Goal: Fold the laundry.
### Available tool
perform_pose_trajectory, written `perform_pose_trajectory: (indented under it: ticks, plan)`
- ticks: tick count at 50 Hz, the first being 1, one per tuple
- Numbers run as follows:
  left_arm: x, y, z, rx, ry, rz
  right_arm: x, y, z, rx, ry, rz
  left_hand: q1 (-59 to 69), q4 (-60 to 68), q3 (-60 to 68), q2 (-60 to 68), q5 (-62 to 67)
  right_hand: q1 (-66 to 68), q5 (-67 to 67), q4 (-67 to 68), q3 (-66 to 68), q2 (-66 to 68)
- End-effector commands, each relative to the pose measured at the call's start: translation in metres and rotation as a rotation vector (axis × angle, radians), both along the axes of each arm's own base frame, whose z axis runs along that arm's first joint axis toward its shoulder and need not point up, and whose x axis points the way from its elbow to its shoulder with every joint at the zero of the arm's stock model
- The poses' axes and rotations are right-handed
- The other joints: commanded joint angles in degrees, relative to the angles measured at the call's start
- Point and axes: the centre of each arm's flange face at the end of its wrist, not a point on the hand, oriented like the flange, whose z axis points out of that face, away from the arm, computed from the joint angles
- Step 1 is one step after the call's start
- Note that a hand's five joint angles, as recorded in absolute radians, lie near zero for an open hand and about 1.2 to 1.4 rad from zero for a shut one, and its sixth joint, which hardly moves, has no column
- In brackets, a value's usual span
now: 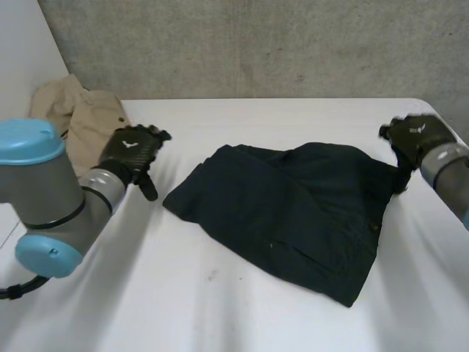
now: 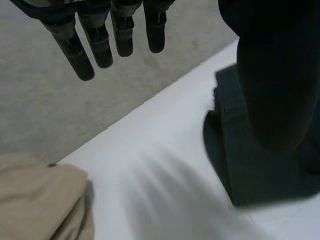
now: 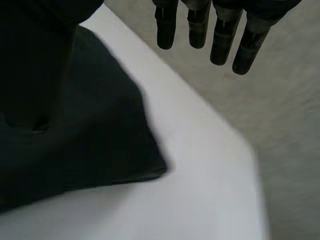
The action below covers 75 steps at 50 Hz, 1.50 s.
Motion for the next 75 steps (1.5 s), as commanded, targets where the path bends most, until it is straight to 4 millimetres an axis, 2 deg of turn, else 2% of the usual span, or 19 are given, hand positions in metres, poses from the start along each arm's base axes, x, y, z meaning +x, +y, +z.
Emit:
perform_pose_trajectory:
  ticks: [1, 3, 9, 14, 21, 28, 35, 43, 46, 51, 54, 57, 59, 61, 63, 64, 66, 68, 75]
  plan:
    - [-0.02, -0.016, -0.035, -0.023, -0.15, -0.16, 0.004, 0.066, -0.02, 0.265, -0.239, 0.056, 2.74, 3.26, 2.9, 3.19, 3.14, 1.16, -1.3, -0.69, 0.4, 0.25]
    - [-0.023, -0.021, -0.047, -0.025, -0.182, -0.172, 0.005, 0.076, -0.024, 0.293, -0.268, 0.066, 2.91, 3.43, 3.06, 3.36, 3.31, 1.33, -1.13, -0.52, 0.57, 0.42]
    - [-0.03, -0.033, -0.062, -0.034, -0.204, -0.18, 0.009, 0.111, -0.045, 0.351, -0.314, 0.102, 9.79, 10.32, 9.95, 10.25, 10.2, 5.69, 3.23, 3.84, 4.93, 4.78]
    - [-0.038, -0.036, -0.067, -0.042, -0.2, -0.199, 0.025, 0.133, -0.061, 0.345, -0.302, 0.179, 26.92, 27.44, 27.08, 27.38, 27.33, 8.9, 6.44, 7.05, 8.14, 7.98]
    - [-0.045, -0.033, -0.075, -0.034, -0.204, -0.22, 0.03, 0.14, -0.076, 0.345, -0.282, 0.185, 43.26, 43.78, 43.41, 43.71, 43.66, 10.07, 7.61, 8.22, 9.31, 9.16]
    - [-0.045, -0.033, -0.077, -0.031, -0.207, -0.212, 0.038, 0.144, -0.087, 0.307, -0.242, 0.174, 65.96, 66.49, 66.12, 66.42, 66.37, 13.26, 10.8, 11.41, 12.5, 12.34]
    - [-0.045, -0.032, -0.071, -0.037, -0.204, -0.209, 0.037, 0.135, -0.099, 0.252, -0.207, 0.113, 65.96, 66.49, 66.12, 66.42, 66.37, 20.82, 18.36, 18.97, 20.06, 19.91]
    - [-0.045, -0.025, -0.055, -0.054, -0.186, -0.205, 0.037, 0.129, -0.104, 0.207, -0.158, 0.117, 65.96, 66.49, 66.12, 66.42, 66.37, 49.57, 47.11, 47.72, 48.81, 48.66]
    - [-0.041, -0.024, -0.035, -0.083, -0.169, -0.175, 0.034, 0.127, -0.104, 0.202, -0.141, 0.111, 65.96, 66.49, 66.12, 66.42, 66.37, 68.49, 66.03, 66.64, 67.73, 67.58]
    - [-0.038, -0.019, -0.007, -0.111, -0.113, -0.143, 0.035, 0.127, -0.1, 0.19, -0.146, 0.12, 65.96, 66.49, 66.12, 66.42, 66.37, 68.55, 66.09, 66.7, 67.79, 67.64]
    - [-0.035, -0.013, 0.015, -0.132, -0.067, -0.133, 0.036, 0.124, -0.084, 0.143, -0.157, 0.134, 65.96, 66.49, 66.12, 66.42, 66.37, 68.55, 66.09, 66.7, 67.79, 67.64]
    - [-0.031, -0.004, 0.039, -0.16, -0.021, -0.128, 0.038, 0.12, -0.055, 0.045, -0.159, 0.153, 65.96, 66.49, 66.12, 66.42, 66.37, 68.55, 66.09, 66.7, 67.79, 67.64]
    - [-0.029, 0.001, 0.049, -0.173, -0.003, -0.128, 0.04, 0.118, -0.033, -0.021, -0.147, 0.18, 65.96, 66.49, 66.12, 66.42, 66.37, 68.55, 66.09, 66.7, 67.79, 67.64]
    - [-0.027, 0.009, 0.057, -0.18, 0.013, -0.133, 0.041, 0.118, -0.023, -0.04, -0.14, 0.204, 65.96, 66.49, 66.12, 66.42, 66.37, 68.55, 66.09, 66.7, 67.79, 67.64]
    - [-0.026, 0.012, 0.056, -0.175, 0.013, -0.134, 0.045, 0.121, -0.015, -0.033, -0.137, 0.251, 65.96, 66.49, 66.12, 66.42, 66.37, 68.55, 66.09, 66.7, 67.79, 67.64]
    - [-0.025, 0.014, 0.053, -0.163, 0.012, -0.136, 0.046, 0.121, -0.015, -0.022, -0.134, 0.262, 47.67, 48.19, 47.82, 48.12, 48.07, 68.55, 66.09, 66.7, 67.79, 67.64]
    - [-0.025, 0.016, 0.049, -0.149, 0.007, -0.141, 0.047, 0.123, -0.015, -0.001, -0.135, 0.286, 22.55, 23.07, 22.71, 23.0, 22.96, 68.55, 66.09, 66.7, 67.79, 67.64]
    - [-0.029, 0.017, 0.038, -0.122, -0.003, -0.159, 0.049, 0.126, -0.014, 0.016, -0.136, 0.309, 7.85, 8.37, 8.0, 8.3, 8.25, 68.55, 66.09, 66.7, 67.79, 67.64]
    - [-0.04, 0.007, -0.023, 0.006, -0.062, -0.202, 0.052, 0.128, -0.013, 0.019, -0.137, 0.326, 3.91, 4.44, 4.07, 4.37, 4.32, 68.55, 66.09, 66.7, 67.79, 67.64]
